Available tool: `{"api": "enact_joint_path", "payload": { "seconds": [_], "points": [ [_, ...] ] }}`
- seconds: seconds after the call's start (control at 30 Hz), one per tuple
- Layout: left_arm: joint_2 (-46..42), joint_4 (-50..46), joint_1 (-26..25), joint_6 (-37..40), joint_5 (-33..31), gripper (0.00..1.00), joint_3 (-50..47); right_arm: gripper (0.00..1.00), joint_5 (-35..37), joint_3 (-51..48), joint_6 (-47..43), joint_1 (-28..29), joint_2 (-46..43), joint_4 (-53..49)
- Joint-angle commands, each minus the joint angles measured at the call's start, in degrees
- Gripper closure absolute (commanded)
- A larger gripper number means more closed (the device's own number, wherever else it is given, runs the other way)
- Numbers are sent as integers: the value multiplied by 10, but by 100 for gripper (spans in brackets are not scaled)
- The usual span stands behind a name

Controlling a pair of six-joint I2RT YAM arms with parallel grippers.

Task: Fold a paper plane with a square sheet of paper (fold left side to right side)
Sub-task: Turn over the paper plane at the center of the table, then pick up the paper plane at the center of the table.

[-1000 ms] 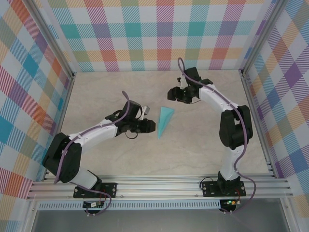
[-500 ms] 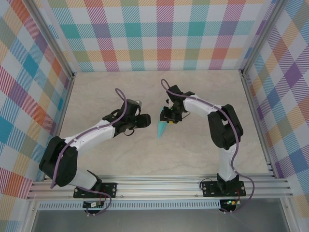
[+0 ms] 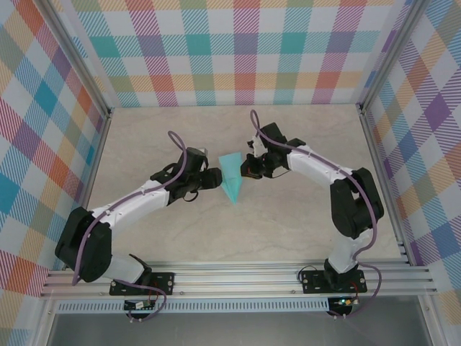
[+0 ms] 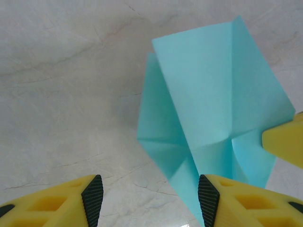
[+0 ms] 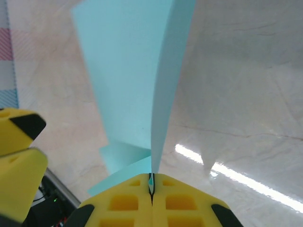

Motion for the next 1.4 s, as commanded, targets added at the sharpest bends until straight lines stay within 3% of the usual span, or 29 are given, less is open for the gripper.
{"api": "enact_joint_path", "payload": {
  "seconds": [0.0,0.17,0.27,0.4,0.47,0.7,0.83,0.93,1.17,1.37],
  "points": [
    [-25,-14,4,5,-26,42,7,97,-56,-51,-4,-18,10,44],
    [-33,-14,4,6,-32,41,4,91,-42,-87,-23,-42,49,68],
    [-37,-35,4,9,-33,40,8,79,3,-84,-40,-54,49,40],
    [-49,-43,4,14,-43,37,10,56,82,-55,-71,-57,2,-37],
    [-53,-48,4,19,-49,35,13,53,111,-32,-82,-55,-11,-85],
    [-68,-39,4,13,-62,24,3,43,170,-26,-81,33,-35,-136],
    [-72,-33,4,6,-69,14,-6,33,181,-20,-73,63,-9,-132],
    [-67,-39,5,7,-67,12,-4,26,194,0,-82,85,16,-144],
    [-65,-37,4,3,-66,12,-6,26,204,28,-85,94,64,-148],
    [-67,-42,4,4,-68,11,-4,46,212,56,-93,97,96,-157]
  ]
}}
